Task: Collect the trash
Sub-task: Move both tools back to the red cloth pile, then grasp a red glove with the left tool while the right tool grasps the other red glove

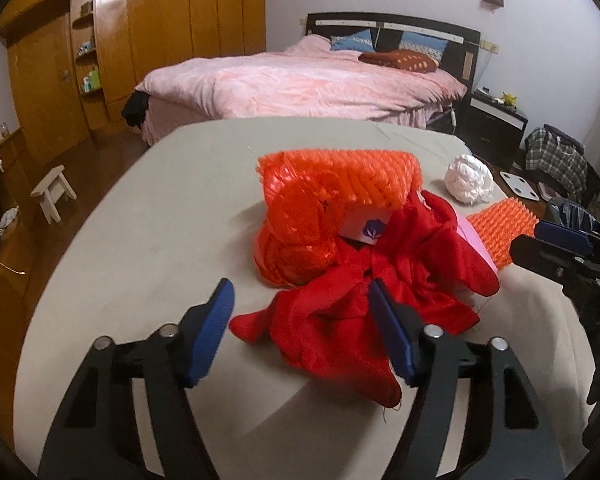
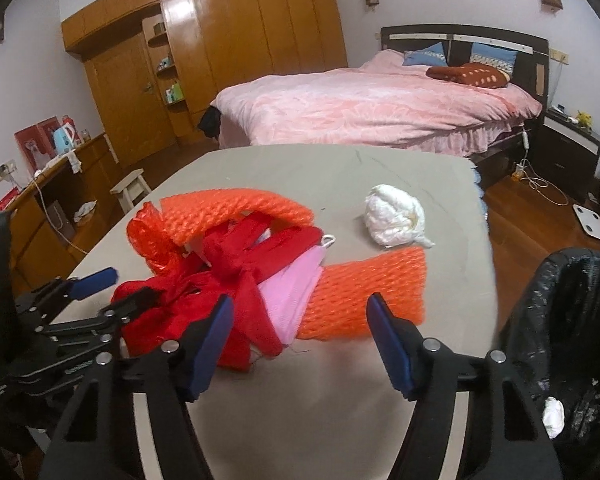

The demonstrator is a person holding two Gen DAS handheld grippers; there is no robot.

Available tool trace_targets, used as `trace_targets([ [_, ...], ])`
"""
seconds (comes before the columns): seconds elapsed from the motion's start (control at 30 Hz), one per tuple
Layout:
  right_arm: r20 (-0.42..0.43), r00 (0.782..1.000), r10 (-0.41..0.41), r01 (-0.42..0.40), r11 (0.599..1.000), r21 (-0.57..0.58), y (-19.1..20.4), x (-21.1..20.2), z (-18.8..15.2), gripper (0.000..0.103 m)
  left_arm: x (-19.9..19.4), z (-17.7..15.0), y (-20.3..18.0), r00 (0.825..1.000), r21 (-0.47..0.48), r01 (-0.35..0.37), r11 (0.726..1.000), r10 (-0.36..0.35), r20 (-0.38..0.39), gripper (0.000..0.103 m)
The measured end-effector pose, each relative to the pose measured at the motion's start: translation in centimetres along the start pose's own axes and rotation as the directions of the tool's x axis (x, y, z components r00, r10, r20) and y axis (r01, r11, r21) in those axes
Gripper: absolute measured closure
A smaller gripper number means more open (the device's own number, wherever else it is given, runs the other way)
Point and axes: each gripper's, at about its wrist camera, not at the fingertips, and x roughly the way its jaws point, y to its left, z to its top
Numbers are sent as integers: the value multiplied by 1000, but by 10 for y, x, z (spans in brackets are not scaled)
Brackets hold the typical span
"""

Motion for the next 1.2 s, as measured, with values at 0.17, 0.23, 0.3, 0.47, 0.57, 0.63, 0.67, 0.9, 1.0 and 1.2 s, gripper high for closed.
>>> trace_targets([
  [0.17, -12, 1000, 17, -17, 1000, -5, 6, 5, -2, 38, 10, -3, -5, 999, 11, 40, 999, -40, -35, 76],
  [0.23, -15, 1000, 21, -21, 1000, -8, 8, 6, -2, 39, 10, -3, -5, 998, 6, 51, 999, -50, -35, 86],
  [0.3, -17, 999, 29, -29, 999, -13, 11, 6, -3, 40, 8, -4, -5, 998, -5, 57, 998, -57, -24, 91],
  [0.47, -31, 997, 66, -68, 997, -38, 23, 12, -1, 43, -4, -5, -2, 997, -34, 76, 997, -75, 17, 93],
  [0.57, -44, 996, 80, -82, 995, -61, 33, 19, -1, 46, -11, -6, 0, 997, -45, 78, 996, -77, 28, 93],
  [0.63, -60, 995, 81, -85, 994, -69, 36, 26, 0, 50, -14, -6, 0, 997, -45, 78, 996, -77, 32, 93],
  [0.67, -67, 995, 79, -84, 994, -71, 37, 29, 0, 52, -15, -6, 0, 997, -46, 78, 996, -76, 34, 93],
  [0.9, -131, 988, 79, -90, 993, -79, 39, 45, -4, 92, -25, -5, 4, 995, -60, 79, 995, -76, 58, 93],
  [1.0, -115, 989, 96, -106, 991, -84, 39, 36, -4, 97, -30, -2, 6, 995, -68, 79, 995, -74, 69, 93],
  [1.2, -54, 989, 138, -142, 987, -77, 37, 5, 10, 97, -50, 5, 4, 990, -67, 89, 994, -81, 114, 93],
])
